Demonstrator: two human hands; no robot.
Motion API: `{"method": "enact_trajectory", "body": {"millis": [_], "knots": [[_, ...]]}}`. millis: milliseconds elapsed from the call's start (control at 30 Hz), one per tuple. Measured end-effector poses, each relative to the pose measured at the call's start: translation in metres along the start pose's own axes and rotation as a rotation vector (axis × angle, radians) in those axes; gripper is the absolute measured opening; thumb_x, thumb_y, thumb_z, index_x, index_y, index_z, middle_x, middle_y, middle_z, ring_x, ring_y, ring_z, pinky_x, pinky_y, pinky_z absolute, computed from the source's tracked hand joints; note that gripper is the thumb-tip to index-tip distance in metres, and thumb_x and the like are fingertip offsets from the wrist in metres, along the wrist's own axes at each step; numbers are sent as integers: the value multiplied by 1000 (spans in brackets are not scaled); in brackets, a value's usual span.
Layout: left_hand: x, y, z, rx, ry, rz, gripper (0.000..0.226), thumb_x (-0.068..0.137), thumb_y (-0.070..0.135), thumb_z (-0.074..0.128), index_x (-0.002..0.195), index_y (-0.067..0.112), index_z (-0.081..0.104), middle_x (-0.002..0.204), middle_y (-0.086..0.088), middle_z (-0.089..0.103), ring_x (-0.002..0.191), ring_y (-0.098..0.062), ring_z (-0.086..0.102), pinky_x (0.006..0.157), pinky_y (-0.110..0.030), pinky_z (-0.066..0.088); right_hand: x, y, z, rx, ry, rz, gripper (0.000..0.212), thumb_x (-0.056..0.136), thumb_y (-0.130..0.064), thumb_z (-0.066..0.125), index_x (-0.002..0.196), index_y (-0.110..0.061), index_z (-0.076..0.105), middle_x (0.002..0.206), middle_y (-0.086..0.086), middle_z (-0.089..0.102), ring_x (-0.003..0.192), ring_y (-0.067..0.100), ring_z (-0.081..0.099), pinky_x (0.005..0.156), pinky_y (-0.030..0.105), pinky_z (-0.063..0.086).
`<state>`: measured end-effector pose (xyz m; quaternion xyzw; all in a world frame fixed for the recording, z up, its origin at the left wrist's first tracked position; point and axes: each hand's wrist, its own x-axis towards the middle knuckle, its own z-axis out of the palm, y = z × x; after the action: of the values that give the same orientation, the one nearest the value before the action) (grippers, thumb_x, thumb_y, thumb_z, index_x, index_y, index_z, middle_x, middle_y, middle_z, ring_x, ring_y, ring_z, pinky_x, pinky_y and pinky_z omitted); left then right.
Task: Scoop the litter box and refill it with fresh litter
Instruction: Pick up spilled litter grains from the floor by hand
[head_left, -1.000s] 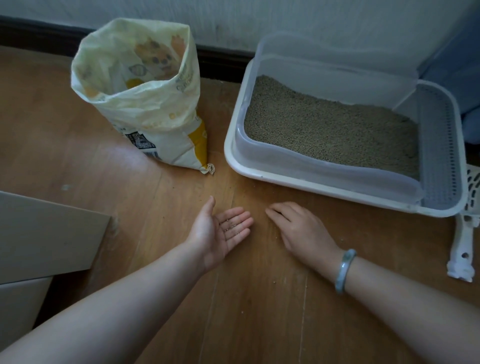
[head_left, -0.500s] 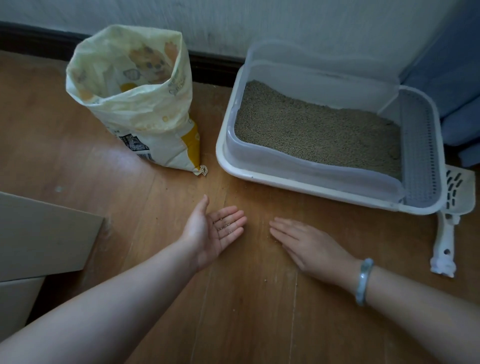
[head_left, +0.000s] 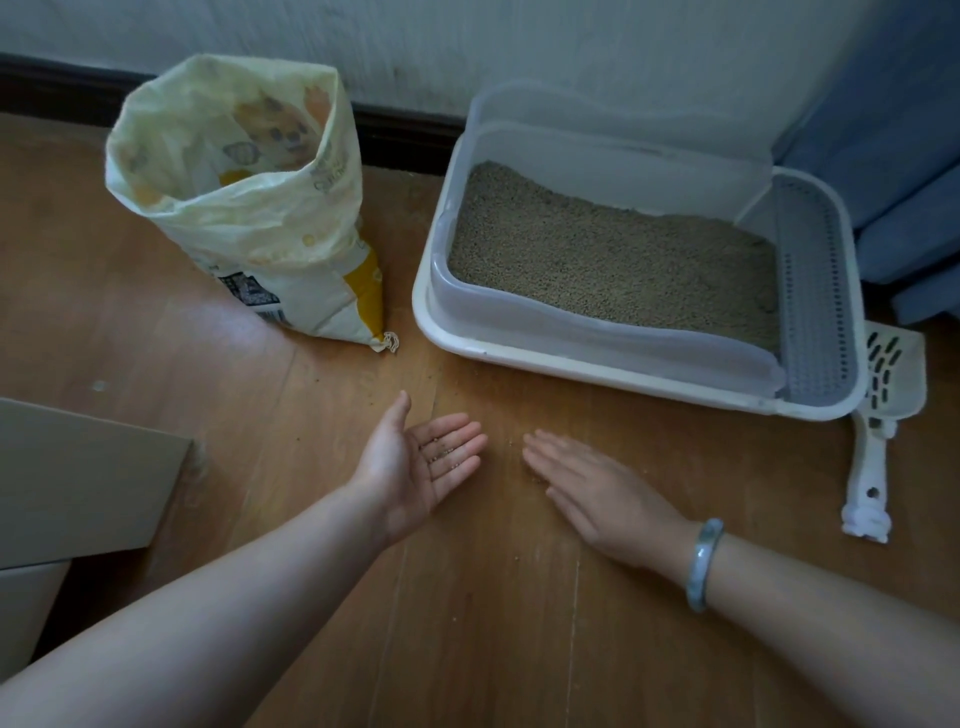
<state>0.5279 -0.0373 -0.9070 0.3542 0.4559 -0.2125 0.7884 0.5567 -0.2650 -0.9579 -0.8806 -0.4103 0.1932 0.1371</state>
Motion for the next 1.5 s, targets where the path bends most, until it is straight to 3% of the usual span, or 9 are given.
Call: {"method": "enact_trajectory", "body": {"millis": [133, 333, 467, 600, 800, 1067, 1267, 1400, 1500], "knots": [[0, 0, 0, -5, -1, -9, 66, 96, 58, 28, 113, 2, 60, 113, -16, 68, 103, -26, 66, 83, -35, 54, 6, 27, -12, -32, 30, 232, 78, 88, -62, 16, 149, -12, 17, 156, 4, 14, 141, 8, 4, 119, 33, 7], [3, 0, 1, -4, 9, -1, 66, 96, 58, 28, 111, 3, 61, 110, -16, 70, 101, -26, 67, 83, -35, 54, -4, -7, -4, -6, -171, 122, 78, 91, -63, 25, 147, -24, -12, 149, -10, -26, 135, 2, -28, 114, 26, -16], [6, -3, 2, -8, 14, -9, 67, 96, 58, 28, 111, 2, 61, 107, -16, 71, 98, -25, 69, 79, -34, 54, -12, -14, 4, 73, -87, 122, 75, 90, -64, 22, 147, -27, -10, 152, -12, -20, 138, -3, -24, 115, 25, -12], [7, -5, 5, -8, 10, -31, 67, 96, 58, 29, 111, 1, 61, 108, -17, 70, 99, -26, 68, 81, -35, 54, -35, 5, 6, 79, 146, 548, 82, 85, -70, 9, 149, -19, -3, 154, -4, -17, 142, 7, -19, 115, 27, -12], [7, -13, 15, 25, -6, -41, 67, 96, 58, 29, 113, 1, 61, 108, -16, 70, 100, -26, 68, 84, -36, 54, -65, 7, 13, -45, 2, 685, 97, 74, -80, 1, 145, -18, -22, 151, 2, -31, 138, 12, -30, 114, 31, -17], [4, -36, 48, 110, -92, -79, 65, 97, 57, 27, 112, 3, 61, 114, -16, 68, 106, -27, 65, 93, -37, 50, -71, 1, 27, 21, 196, 1026, 106, 72, -80, 3, 149, -9, 0, 158, 10, -7, 145, 21, -9, 118, 37, -3], [9, -41, 65, 116, -117, -58, 66, 96, 57, 28, 110, 1, 60, 112, -16, 68, 103, -26, 65, 89, -36, 50, -48, -32, 39, 103, 198, 730, 98, 78, -77, 2, 149, -10, 0, 156, 4, -10, 143, 17, -15, 115, 35, -10], [9, -42, 67, 109, -129, -52, 66, 97, 56, 28, 112, 0, 59, 111, -17, 67, 102, -27, 65, 86, -36, 51, -23, -59, 41, 227, 202, 540, 86, 88, -70, 15, 149, -10, 11, 158, 7, 4, 145, 18, -5, 118, 41, 0], [8, -39, 62, 107, -123, -35, 66, 97, 56, 27, 113, 0, 58, 110, -16, 68, 102, -26, 65, 86, -36, 50, -23, -64, 40, 231, 318, 644, 84, 86, -69, 4, 150, -13, 6, 157, 2, -5, 145, 16, -11, 118, 38, -4]]}}
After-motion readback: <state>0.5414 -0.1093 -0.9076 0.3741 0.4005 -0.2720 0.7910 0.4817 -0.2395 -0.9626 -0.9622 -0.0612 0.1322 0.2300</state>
